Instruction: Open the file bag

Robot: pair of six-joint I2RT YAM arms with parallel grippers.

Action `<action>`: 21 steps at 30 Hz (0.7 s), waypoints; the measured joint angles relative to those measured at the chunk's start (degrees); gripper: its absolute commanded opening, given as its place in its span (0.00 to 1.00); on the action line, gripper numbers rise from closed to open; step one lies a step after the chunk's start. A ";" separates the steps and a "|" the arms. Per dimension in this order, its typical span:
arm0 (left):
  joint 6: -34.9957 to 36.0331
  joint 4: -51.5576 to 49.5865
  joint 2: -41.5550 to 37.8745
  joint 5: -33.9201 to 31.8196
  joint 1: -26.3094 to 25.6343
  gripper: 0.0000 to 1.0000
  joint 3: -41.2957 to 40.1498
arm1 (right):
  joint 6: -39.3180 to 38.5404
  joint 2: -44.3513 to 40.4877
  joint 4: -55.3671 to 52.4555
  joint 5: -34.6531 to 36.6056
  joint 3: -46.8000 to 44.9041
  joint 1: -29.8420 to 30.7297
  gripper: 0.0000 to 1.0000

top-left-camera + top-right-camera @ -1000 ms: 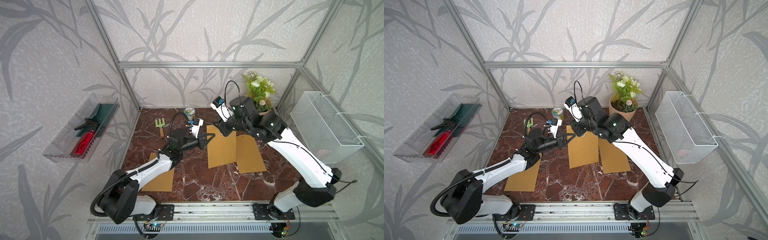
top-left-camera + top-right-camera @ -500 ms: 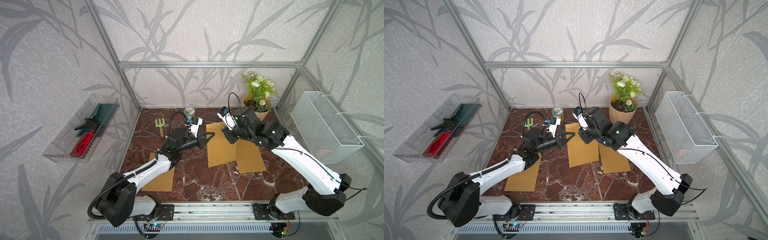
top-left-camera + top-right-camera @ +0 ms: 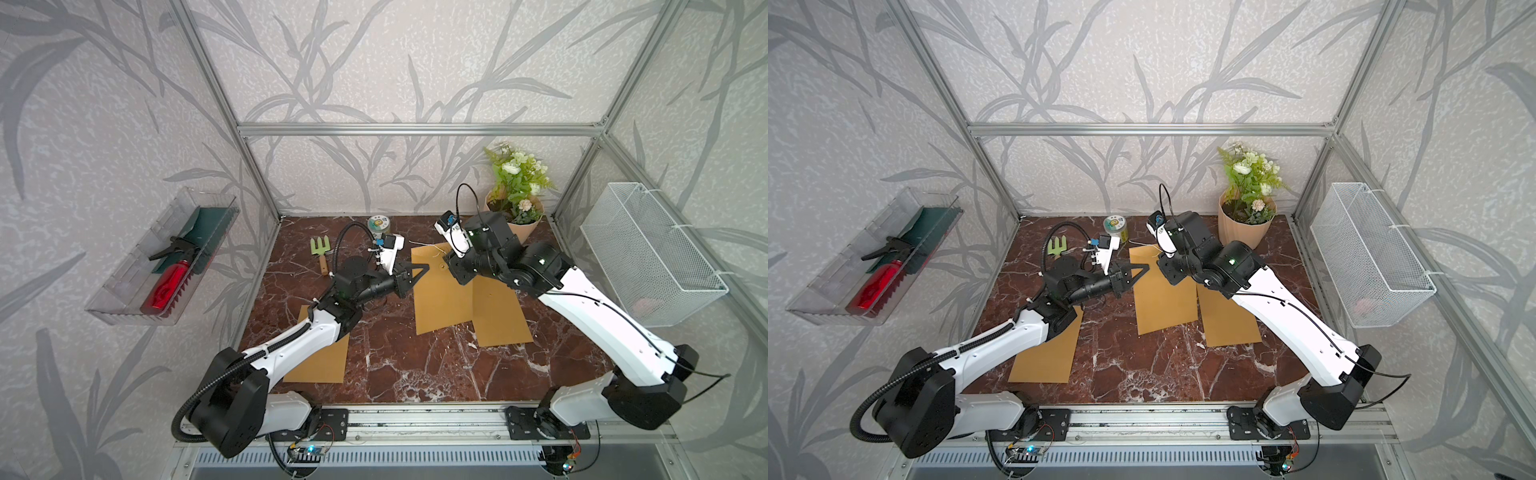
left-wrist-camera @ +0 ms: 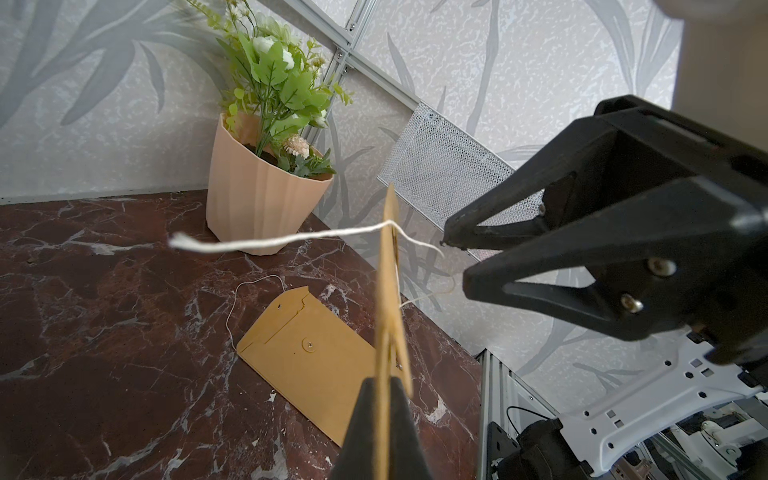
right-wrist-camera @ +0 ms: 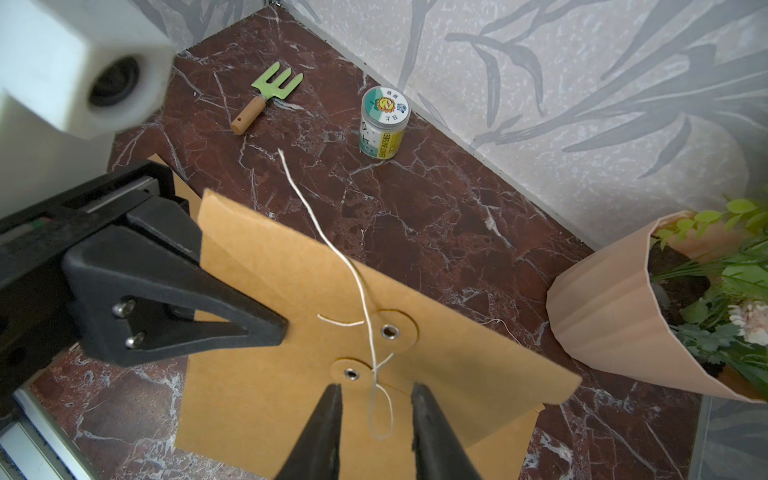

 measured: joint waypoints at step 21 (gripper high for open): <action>0.02 -0.50 -1.70 -0.15 0.00 0.00 0.00 | 1.09 1.97 1.07 -2.40 -0.76 -0.68 0.00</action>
